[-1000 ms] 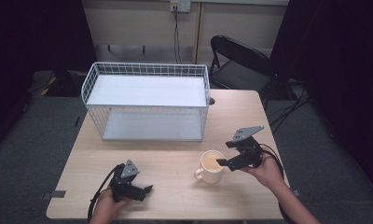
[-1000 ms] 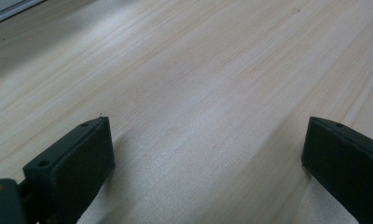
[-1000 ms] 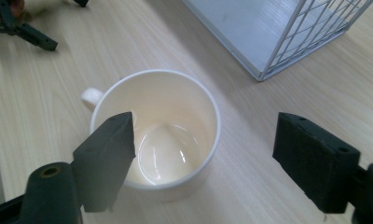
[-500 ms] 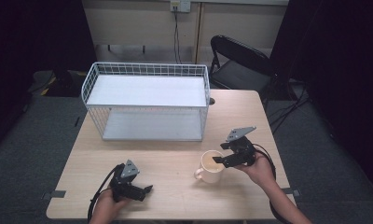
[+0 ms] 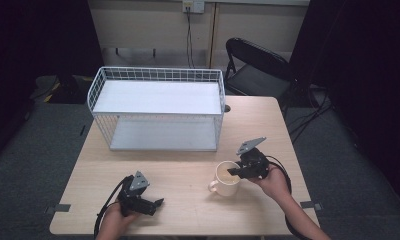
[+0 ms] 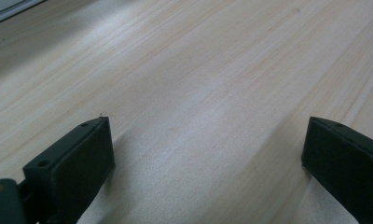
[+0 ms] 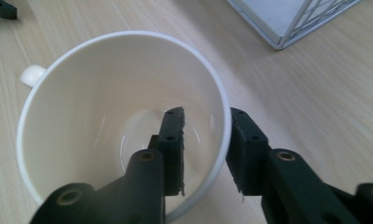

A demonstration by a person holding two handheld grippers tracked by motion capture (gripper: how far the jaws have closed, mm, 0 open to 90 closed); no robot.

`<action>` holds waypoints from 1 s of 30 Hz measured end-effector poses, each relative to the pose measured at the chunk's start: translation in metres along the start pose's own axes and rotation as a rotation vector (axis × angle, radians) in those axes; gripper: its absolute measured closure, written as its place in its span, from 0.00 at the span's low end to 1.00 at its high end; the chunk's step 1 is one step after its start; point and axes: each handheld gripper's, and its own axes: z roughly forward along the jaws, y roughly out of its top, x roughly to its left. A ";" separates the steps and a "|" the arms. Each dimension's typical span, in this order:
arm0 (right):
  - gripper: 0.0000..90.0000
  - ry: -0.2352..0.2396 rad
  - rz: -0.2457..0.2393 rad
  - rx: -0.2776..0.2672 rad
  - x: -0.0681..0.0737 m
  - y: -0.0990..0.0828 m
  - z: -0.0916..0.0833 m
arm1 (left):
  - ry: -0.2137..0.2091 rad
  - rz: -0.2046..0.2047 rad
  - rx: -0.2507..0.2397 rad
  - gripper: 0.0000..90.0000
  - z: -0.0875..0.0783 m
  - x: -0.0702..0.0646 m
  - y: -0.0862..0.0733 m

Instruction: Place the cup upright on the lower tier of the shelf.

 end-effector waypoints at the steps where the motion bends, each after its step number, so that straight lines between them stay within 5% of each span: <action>1: 0.79 -0.004 -0.003 0.006 0.000 0.001 0.001 | 0.000 0.000 0.000 0.02 0.000 0.000 0.000; 4: 0.88 -0.010 0.004 0.023 0.000 0.003 0.003 | 0.000 0.000 0.000 0.02 0.000 0.000 0.000; 14: 0.92 -0.070 -0.019 0.047 0.003 0.010 0.005 | 0.000 0.000 0.000 0.02 0.000 0.000 0.000; 30: 0.92 -0.111 0.080 -0.002 0.010 0.050 0.020 | -0.001 0.001 0.002 0.02 0.000 0.000 0.000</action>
